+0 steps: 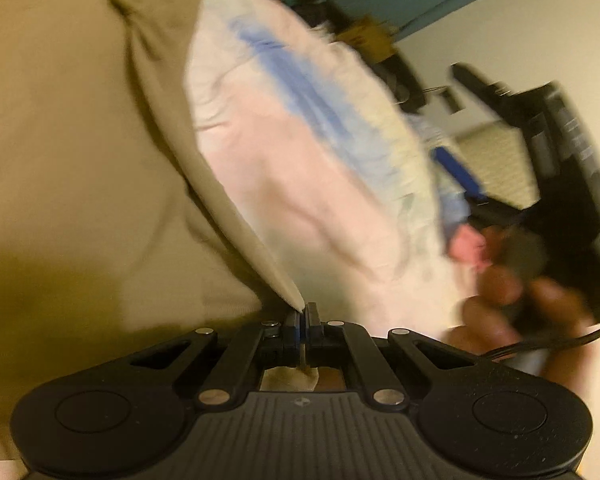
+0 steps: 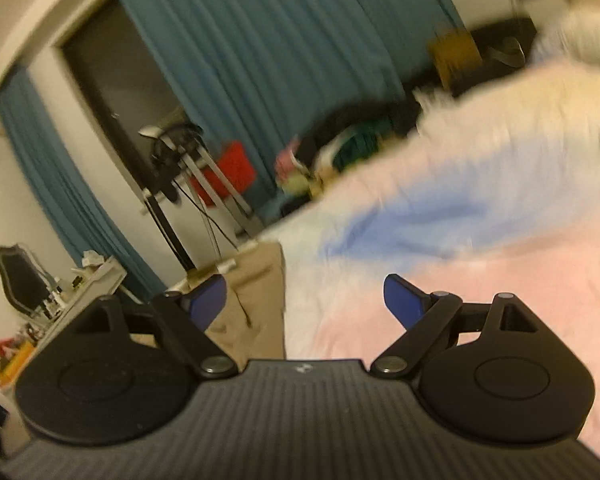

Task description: Fold clothes

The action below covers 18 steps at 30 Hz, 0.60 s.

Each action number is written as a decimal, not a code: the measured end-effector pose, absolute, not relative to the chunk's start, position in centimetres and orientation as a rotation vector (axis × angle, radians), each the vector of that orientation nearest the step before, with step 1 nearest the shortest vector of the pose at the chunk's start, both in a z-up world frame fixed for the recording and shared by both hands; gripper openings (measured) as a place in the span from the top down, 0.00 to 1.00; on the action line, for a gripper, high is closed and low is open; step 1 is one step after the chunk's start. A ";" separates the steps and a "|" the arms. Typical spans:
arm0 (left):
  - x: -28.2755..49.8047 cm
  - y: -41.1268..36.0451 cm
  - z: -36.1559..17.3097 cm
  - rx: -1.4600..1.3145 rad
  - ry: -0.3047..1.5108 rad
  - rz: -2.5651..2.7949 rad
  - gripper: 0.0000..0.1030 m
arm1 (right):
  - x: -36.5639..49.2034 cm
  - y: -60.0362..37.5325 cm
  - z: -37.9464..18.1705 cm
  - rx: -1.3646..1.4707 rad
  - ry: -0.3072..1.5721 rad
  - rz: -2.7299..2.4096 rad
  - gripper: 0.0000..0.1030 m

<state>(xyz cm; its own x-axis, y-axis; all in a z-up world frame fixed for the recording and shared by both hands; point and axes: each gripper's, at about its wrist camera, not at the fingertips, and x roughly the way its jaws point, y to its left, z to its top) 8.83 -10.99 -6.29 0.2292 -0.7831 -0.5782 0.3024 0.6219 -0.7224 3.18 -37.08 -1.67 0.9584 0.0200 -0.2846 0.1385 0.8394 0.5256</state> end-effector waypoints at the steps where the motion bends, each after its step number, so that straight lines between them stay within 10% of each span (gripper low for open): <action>1: 9.0 -10.5 -6.0 -0.557 1.094 -0.821 0.99 | 3.3 -36.9 -1.6 0.564 0.285 -0.054 0.15; 18: 9.5 9.7 -5.8 -0.652 1.028 -0.497 0.98 | 6.9 -34.1 -4.5 0.579 0.594 0.133 0.15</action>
